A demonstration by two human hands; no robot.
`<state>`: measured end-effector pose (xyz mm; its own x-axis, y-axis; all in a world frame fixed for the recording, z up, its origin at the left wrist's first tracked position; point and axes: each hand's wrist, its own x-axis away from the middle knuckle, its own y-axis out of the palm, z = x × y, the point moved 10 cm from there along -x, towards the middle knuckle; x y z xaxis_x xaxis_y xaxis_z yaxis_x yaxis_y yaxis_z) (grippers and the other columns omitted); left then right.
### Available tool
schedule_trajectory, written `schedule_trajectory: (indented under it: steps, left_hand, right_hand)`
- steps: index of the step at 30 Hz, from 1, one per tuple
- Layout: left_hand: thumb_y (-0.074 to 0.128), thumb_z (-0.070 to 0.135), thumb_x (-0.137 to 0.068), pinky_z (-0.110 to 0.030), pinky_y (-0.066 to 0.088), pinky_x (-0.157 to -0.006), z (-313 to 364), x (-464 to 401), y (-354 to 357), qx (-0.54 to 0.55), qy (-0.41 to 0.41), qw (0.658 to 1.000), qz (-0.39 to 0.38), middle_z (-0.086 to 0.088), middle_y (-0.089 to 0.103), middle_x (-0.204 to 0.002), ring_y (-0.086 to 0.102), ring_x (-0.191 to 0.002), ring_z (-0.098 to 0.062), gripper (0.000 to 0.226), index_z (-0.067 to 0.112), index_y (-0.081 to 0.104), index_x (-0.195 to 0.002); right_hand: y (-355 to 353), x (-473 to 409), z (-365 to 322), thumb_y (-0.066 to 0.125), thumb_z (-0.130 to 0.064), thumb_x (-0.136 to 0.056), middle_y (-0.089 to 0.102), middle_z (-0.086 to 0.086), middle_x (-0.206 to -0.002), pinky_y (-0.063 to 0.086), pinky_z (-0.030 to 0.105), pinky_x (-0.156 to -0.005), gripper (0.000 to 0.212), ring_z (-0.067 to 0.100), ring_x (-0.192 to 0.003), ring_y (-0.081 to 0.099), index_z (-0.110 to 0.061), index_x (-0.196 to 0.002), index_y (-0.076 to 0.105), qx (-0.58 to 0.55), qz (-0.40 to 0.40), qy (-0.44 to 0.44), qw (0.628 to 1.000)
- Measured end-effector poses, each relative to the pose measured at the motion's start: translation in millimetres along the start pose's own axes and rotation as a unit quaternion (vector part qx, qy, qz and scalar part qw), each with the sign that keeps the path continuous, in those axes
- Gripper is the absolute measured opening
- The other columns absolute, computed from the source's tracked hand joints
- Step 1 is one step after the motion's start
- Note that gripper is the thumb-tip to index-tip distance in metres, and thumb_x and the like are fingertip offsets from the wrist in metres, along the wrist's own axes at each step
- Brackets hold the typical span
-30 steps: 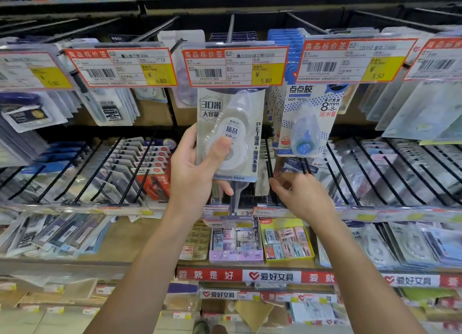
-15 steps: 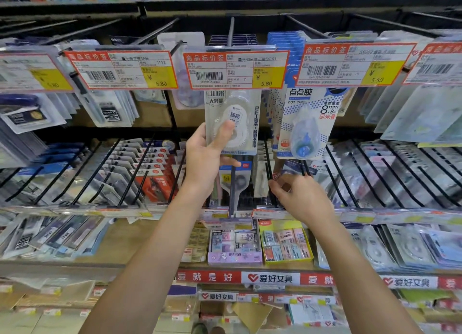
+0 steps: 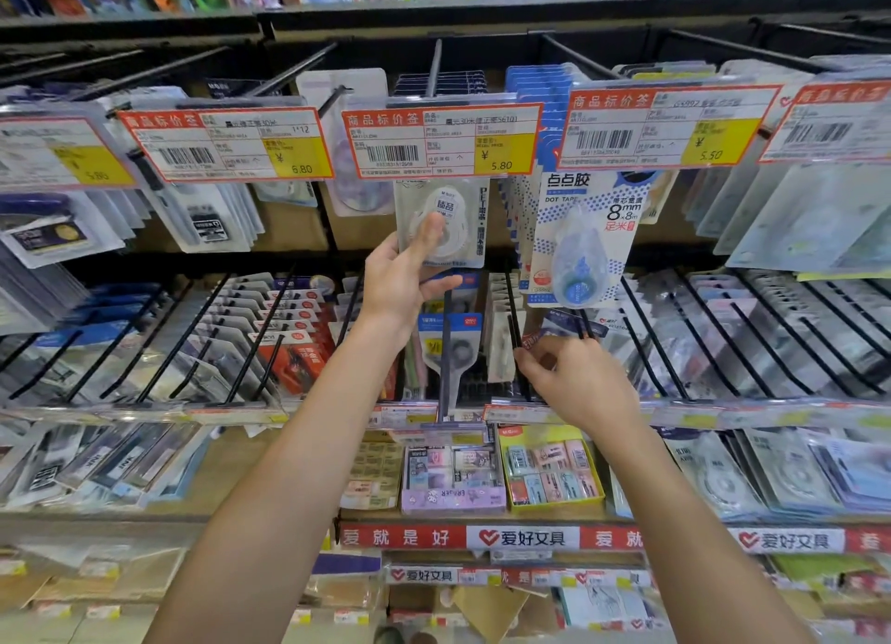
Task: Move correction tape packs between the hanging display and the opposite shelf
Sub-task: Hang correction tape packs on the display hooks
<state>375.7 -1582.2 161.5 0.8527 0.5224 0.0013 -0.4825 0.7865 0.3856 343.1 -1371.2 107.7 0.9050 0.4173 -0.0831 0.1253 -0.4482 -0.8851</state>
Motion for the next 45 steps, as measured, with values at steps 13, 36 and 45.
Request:
schedule_trajectory:
  steps: [13, 36, 45]
  left_hand:
    - [0.075, 0.033, -0.089, -0.033, 0.061, -0.071, -12, -11, 2, 0.046, -0.03, 0.998, 0.042, -0.01, 0.066, -0.125, 0.066, -0.116, -0.027, 0.056, -0.001, 0.057, -0.129]
    - [0.065, 0.04, -0.094, -0.033, 0.044, -0.092, 11, 52, -38, -0.591, 0.071, 0.804, -0.007, -0.009, 0.059, -0.122, 0.057, -0.113, -0.026, 0.051, 0.009, 0.05, -0.132]
    - [0.051, 0.046, -0.1, -0.043, 0.047, -0.091, 10, 175, -20, -0.796, 0.085, 0.581, -0.148, -0.012, 0.059, -0.121, 0.056, -0.112, -0.033, 0.044, 0.01, 0.052, -0.124]
  right_hand:
    - [3, -3, 3, 0.045, -0.056, -0.099, 0.07, 0.001, -0.082, 0.054, 0.034, -0.066, 0.041, 0.026, -0.079, 0.065, -0.027, -0.104, 0.074, 0.007, 0.01, -0.005, 1.0]
    - [-26, 40, -25, 0.053, -0.04, -0.1, 0.074, 0.008, -0.096, 0.043, 0.032, -0.065, 0.034, 0.03, -0.091, 0.067, -0.013, -0.099, 0.073, 0.088, 0.048, -0.066, 0.993]
    - [-47, 152, -11, 0.056, -0.042, -0.099, 0.065, 0.007, -0.123, 0.05, 0.04, -0.085, 0.042, 0.029, -0.114, 0.059, -0.016, -0.131, 0.06, 0.083, 0.057, 0.0, 0.995]
